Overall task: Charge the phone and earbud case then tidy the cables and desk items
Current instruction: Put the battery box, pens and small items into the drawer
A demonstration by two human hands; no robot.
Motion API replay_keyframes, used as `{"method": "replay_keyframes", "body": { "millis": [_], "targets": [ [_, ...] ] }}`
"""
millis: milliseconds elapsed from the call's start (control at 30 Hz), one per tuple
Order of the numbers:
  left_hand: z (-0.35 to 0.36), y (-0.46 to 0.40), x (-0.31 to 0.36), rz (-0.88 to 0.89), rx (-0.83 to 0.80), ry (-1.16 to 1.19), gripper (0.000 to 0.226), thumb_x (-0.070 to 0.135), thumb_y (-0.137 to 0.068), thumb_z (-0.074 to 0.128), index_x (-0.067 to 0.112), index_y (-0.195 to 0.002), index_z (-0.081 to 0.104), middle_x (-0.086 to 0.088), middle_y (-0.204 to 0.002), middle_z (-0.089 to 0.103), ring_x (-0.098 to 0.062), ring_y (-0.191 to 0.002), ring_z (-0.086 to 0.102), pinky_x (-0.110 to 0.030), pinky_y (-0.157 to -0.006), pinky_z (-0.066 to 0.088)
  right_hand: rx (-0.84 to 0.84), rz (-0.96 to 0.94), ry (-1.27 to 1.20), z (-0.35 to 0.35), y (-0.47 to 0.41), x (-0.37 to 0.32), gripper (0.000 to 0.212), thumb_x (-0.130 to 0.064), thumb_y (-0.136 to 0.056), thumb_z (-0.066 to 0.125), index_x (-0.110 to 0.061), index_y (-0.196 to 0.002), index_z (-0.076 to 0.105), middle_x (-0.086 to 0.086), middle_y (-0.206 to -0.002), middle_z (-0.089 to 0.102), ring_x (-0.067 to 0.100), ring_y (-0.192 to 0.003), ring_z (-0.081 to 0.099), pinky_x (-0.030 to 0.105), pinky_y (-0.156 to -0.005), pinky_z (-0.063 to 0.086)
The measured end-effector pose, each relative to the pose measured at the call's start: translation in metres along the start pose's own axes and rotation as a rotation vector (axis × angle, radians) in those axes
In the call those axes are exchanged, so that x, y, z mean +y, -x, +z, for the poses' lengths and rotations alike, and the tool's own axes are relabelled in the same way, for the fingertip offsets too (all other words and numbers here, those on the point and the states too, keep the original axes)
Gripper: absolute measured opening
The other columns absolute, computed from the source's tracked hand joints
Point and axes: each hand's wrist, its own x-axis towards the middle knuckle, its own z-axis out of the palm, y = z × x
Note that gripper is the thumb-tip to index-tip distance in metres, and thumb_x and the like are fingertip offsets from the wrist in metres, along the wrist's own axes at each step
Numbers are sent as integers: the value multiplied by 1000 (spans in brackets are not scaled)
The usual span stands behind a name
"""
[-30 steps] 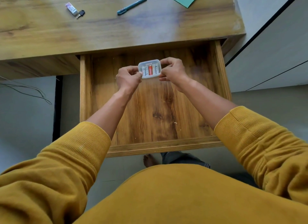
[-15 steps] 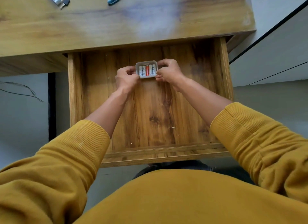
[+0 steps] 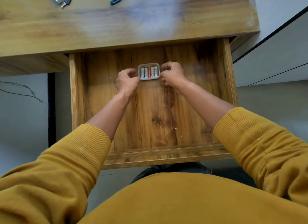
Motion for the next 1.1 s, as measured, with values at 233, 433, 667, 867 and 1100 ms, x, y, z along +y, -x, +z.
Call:
{"method": "replay_keyframes", "body": {
  "millis": [233, 433, 667, 867, 1100],
  "targets": [
    [-12, 4, 11, 211, 212, -110, 24, 16, -103, 63, 23, -121, 77, 5, -117, 75, -10, -109, 69, -35, -97, 61, 220, -315, 173, -3, 11, -24, 19, -13, -100, 65, -17, -117, 72, 0, -112, 73, 9, -100, 66, 10, -70, 46],
    [-25, -10, 52, 287, 298, -98, 20, 21, -101, 63, 29, -111, 79, 9, -107, 78, -5, -97, 71, -29, -90, 62, 221, -543, 251, -13, 4, -75, 21, -13, -100, 62, -15, -118, 73, 0, -109, 74, 9, -98, 68, 15, -80, 53],
    [-47, -40, 97, 353, 414, -94, 22, 19, -103, 62, 21, -119, 77, 6, -117, 77, -4, -103, 70, -27, -94, 60, 184, -677, 337, -22, -28, -127, 26, -14, -99, 62, -15, -123, 72, 1, -116, 75, 11, -100, 70, 15, -84, 50],
    [-75, -87, 130, 359, 471, -157, 22, 16, -103, 64, 22, -117, 78, 7, -116, 77, -3, -100, 69, -25, -95, 59, 196, -690, 414, -18, -62, -165, 25, -14, -97, 62, -21, -115, 77, -2, -112, 77, 7, -95, 68, 10, -73, 43],
    [-105, -153, 155, 386, 453, -268, 24, 24, -98, 62, 25, -112, 81, 8, -108, 80, -4, -96, 72, -30, -95, 59, 199, -642, 494, -6, -98, -201, 29, -14, -97, 56, -22, -116, 77, 2, -118, 72, 22, -107, 66, 32, -86, 54]
  ]
}}
